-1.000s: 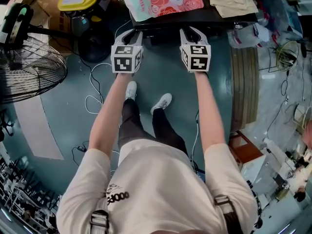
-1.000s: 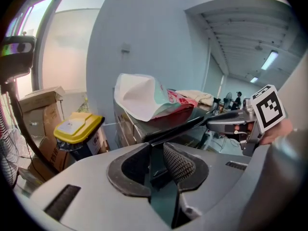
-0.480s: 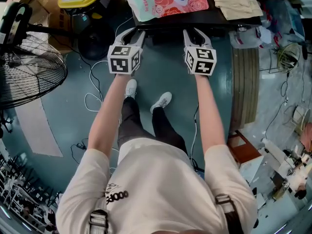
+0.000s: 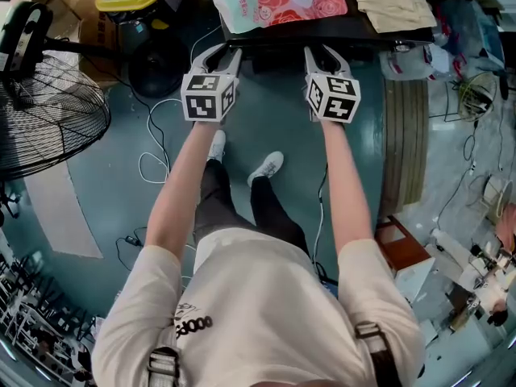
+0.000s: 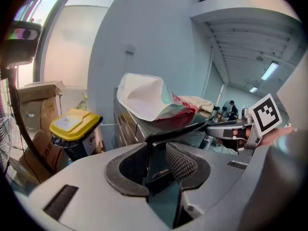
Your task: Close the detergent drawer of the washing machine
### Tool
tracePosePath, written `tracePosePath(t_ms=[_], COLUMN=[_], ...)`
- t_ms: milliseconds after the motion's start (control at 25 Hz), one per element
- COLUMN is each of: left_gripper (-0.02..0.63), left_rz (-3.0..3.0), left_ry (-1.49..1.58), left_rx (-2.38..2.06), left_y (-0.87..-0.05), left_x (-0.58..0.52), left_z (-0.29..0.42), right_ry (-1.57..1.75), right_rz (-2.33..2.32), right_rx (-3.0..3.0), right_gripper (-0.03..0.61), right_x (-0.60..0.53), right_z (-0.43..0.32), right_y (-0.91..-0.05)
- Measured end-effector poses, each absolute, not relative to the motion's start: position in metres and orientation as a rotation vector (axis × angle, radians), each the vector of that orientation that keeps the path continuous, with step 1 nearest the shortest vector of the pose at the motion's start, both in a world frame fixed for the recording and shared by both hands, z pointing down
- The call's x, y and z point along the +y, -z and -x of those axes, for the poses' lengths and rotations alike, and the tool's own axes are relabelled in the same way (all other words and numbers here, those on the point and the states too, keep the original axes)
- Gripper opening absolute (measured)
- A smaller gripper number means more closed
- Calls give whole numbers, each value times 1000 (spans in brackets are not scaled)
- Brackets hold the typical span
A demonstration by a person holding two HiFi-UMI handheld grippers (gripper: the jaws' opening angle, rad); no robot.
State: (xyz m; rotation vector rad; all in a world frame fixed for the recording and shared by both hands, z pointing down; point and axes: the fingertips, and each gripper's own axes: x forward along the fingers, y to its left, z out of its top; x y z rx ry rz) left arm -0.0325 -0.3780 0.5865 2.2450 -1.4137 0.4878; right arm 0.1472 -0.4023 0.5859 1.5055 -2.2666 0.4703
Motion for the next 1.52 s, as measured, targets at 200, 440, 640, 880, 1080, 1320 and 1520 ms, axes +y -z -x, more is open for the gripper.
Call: tracePosePath(t_ms=[200,440,640,880,1080,1320,1520], left_gripper=[122,177,183,189,192,193,193], left_rz=[-2215,-2189,-2194,-2194,-2195,-2188,-2174], left_ry=[-429,-407,-416,-409,-410,-402,-405], left_rx=[-1432,-1411,-1395,-1395,-1392,-1404,-1413], left_y=[-588,-590,-591,-592,-592,-591,-591], left_x=[-379,-382,-383,-383,-384,-385,-387], left_z=[35,40,41,42,42,43,44], right_ry=[-482,-492,-502,-527,-539,-568,-539], right_rz=[-1496,-1508,-1511,-1516,-1559,-1571,-1620], right_rx=[-2270,-2271,-2271,-2269,-2249,-2233,-2212], right_gripper=[96,94,91,96,130,179,181], right_x=[-403,-404,-404,-405,-407,-409,-411], right_z=[-145,-145,-144,-145,-150,-155,-156], right_y=[-587,-587,-588,-589,-591,-591,-589])
